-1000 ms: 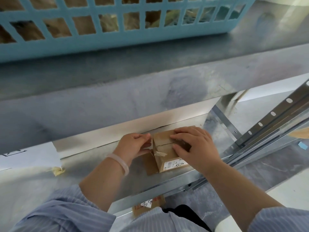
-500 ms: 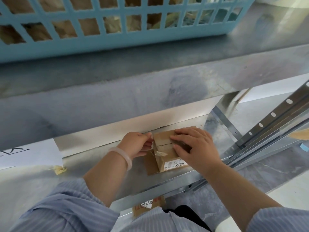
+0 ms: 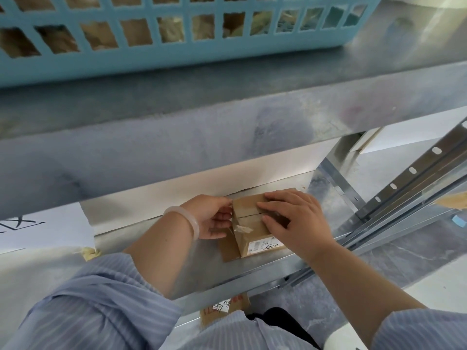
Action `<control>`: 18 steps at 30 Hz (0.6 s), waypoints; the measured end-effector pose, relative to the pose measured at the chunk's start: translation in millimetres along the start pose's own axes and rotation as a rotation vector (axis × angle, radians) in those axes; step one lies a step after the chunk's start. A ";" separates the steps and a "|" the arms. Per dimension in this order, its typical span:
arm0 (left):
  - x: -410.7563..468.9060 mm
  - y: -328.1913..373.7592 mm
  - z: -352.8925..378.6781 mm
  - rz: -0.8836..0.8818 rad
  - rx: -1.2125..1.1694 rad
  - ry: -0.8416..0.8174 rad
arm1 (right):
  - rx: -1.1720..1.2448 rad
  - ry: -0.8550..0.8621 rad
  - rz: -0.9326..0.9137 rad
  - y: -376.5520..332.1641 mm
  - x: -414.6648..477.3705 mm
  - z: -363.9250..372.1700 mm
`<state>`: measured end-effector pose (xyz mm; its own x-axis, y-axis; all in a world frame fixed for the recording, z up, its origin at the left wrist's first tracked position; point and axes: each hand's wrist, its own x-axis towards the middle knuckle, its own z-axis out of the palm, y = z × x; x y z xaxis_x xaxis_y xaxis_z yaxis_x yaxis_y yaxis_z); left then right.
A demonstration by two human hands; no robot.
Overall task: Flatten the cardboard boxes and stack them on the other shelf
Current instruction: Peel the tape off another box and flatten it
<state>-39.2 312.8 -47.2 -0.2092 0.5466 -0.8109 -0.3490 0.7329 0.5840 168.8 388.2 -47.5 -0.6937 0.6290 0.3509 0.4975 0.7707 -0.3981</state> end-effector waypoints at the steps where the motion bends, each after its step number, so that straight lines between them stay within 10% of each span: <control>1: -0.7 1.1 -0.6 -0.023 -0.020 -0.020 | -0.001 0.000 -0.003 -0.1 -0.2 0.2; 10: -2.5 3.6 3.0 0.000 0.017 0.001 | -0.026 -0.014 -0.034 -0.5 -0.9 -0.5; 18: -0.2 -0.2 6.1 0.599 0.497 0.304 | -0.025 0.005 -0.032 0.0 -0.1 1.1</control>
<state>-33.5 315.0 -46.9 -0.4934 0.8195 -0.2915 0.3280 0.4856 0.8103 168.3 388.0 -48.5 -0.7068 0.6048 0.3670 0.4883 0.7925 -0.3654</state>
